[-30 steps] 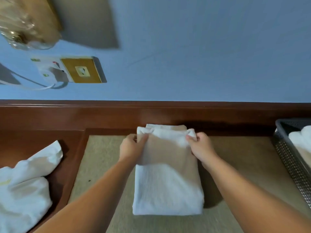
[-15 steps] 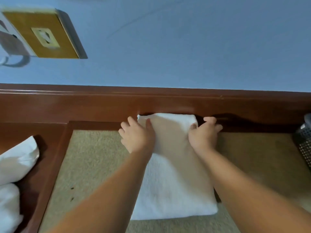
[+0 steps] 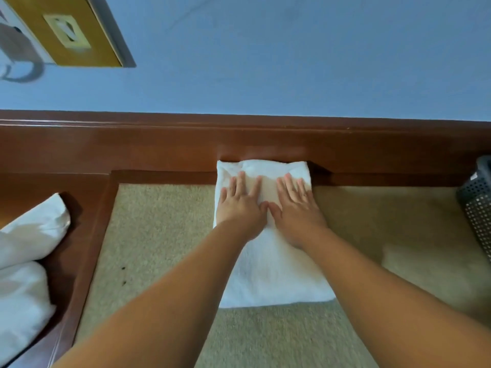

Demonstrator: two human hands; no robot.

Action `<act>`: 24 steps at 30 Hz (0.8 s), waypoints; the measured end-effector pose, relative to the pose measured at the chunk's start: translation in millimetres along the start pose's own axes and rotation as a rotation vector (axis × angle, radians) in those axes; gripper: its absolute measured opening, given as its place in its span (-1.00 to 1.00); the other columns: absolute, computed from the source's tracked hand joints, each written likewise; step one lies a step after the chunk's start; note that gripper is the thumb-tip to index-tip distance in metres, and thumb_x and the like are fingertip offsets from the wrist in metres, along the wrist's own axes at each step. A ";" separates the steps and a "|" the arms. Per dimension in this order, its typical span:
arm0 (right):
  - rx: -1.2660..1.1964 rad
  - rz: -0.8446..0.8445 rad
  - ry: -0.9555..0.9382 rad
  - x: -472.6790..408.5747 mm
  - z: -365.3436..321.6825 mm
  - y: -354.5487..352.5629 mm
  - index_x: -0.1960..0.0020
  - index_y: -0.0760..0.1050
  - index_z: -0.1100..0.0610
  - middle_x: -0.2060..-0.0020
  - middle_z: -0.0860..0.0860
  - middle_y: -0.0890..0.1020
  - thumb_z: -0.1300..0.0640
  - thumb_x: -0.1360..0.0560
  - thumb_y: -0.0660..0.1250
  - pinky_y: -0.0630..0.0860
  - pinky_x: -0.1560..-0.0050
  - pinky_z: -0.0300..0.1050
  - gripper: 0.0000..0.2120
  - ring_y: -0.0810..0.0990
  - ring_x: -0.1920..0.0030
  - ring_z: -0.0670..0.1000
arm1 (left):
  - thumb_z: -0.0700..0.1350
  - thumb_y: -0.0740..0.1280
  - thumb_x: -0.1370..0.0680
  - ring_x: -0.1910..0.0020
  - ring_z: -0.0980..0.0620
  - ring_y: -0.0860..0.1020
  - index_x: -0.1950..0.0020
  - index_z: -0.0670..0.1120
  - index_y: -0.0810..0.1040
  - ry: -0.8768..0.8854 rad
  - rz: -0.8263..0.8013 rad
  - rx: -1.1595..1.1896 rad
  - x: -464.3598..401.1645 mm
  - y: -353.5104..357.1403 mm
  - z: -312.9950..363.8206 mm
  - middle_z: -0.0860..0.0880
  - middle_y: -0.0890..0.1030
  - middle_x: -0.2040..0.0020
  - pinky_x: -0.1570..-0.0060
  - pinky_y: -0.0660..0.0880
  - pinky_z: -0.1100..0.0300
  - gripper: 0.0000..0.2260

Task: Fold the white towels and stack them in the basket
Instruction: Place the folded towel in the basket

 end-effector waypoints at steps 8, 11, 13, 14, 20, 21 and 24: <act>-0.014 0.022 -0.033 110.1 -23.8 28.3 -0.65 -0.41 -0.12 -0.60 -0.06 -0.47 -0.16 -0.73 -0.18 -0.38 -0.61 0.08 -0.40 -0.56 -0.56 0.02 | 0.23 -0.16 -0.73 -0.63 -0.01 -0.39 -0.70 0.10 -0.21 0.017 0.032 0.053 118.6 39.1 2.4 -0.05 -0.31 -0.68 -0.61 -0.33 -0.04 -0.43; -0.014 0.097 -0.034 100.7 -15.4 42.9 -0.66 -0.39 -0.13 -0.62 -0.04 -0.42 -0.16 -0.72 -0.17 -0.32 -0.63 0.10 -0.39 -0.51 -0.59 0.03 | 0.22 -0.18 -0.73 -0.60 0.04 -0.44 -0.68 0.15 -0.29 0.022 0.087 0.034 107.0 55.3 -4.4 0.00 -0.36 -0.66 -0.60 -0.38 0.00 -0.45; -0.011 0.143 -0.033 95.2 -12.2 49.7 -0.67 -0.34 -0.12 -0.64 -0.02 -0.37 -0.16 -0.71 -0.13 -0.31 -0.63 0.11 -0.37 -0.46 -0.61 0.05 | 0.21 -0.18 -0.74 -0.60 0.04 -0.45 -0.68 0.15 -0.30 0.028 0.097 0.020 98.5 62.0 -3.2 0.00 -0.38 -0.65 -0.58 -0.41 0.01 -0.45; -0.007 0.143 -0.035 93.1 -12.0 52.8 -0.68 -0.33 -0.12 -0.65 -0.02 -0.37 -0.16 -0.71 -0.11 -0.31 -0.63 0.11 -0.37 -0.45 -0.62 0.06 | 0.21 -0.17 -0.74 -0.60 0.04 -0.45 -0.68 0.15 -0.30 0.033 0.101 0.011 97.5 63.8 -3.4 0.00 -0.38 -0.65 -0.57 -0.42 0.02 -0.45; -0.056 0.002 -0.154 110.1 -6.3 44.9 -0.67 -0.34 -0.07 -0.61 -0.04 -0.44 -0.22 -0.73 -0.13 -0.34 -0.63 0.07 -0.36 -0.53 -0.57 -0.02 | 0.37 -0.17 -0.67 -0.58 0.01 -0.49 -0.66 0.10 -0.38 0.173 -0.026 -0.031 118.4 48.9 -9.5 -0.02 -0.44 -0.63 -0.60 -0.36 -0.02 -0.31; -0.046 0.027 -0.186 124.8 -3.4 42.5 -0.69 -0.28 -0.02 -0.64 -0.02 -0.36 -0.22 -0.73 -0.13 -0.31 -0.63 0.06 -0.36 -0.47 -0.60 -0.02 | 0.43 -0.14 -0.64 -0.57 0.02 -0.51 -0.65 0.07 -0.40 0.230 -0.048 -0.042 130.6 47.8 -12.5 -0.02 -0.48 -0.61 -0.60 -0.36 -0.01 -0.24; 0.000 0.099 -0.257 176.7 7.1 48.7 -0.70 -0.09 0.09 -0.68 0.02 -0.14 -0.20 -0.74 -0.06 -0.15 -0.66 0.05 -0.36 -0.28 -0.66 -0.03 | 0.49 0.07 -0.57 -0.62 -0.07 -0.42 -0.67 -0.06 -0.34 0.392 -0.044 -0.088 170.3 56.2 -30.7 -0.08 -0.41 -0.65 -0.62 -0.26 -0.04 -0.03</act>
Point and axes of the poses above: each hand's wrist, its own x-axis away from the middle knuckle, its own y-axis out of the palm, z = x × y, the point moved 7 cm from there along -x, towards the middle knuckle
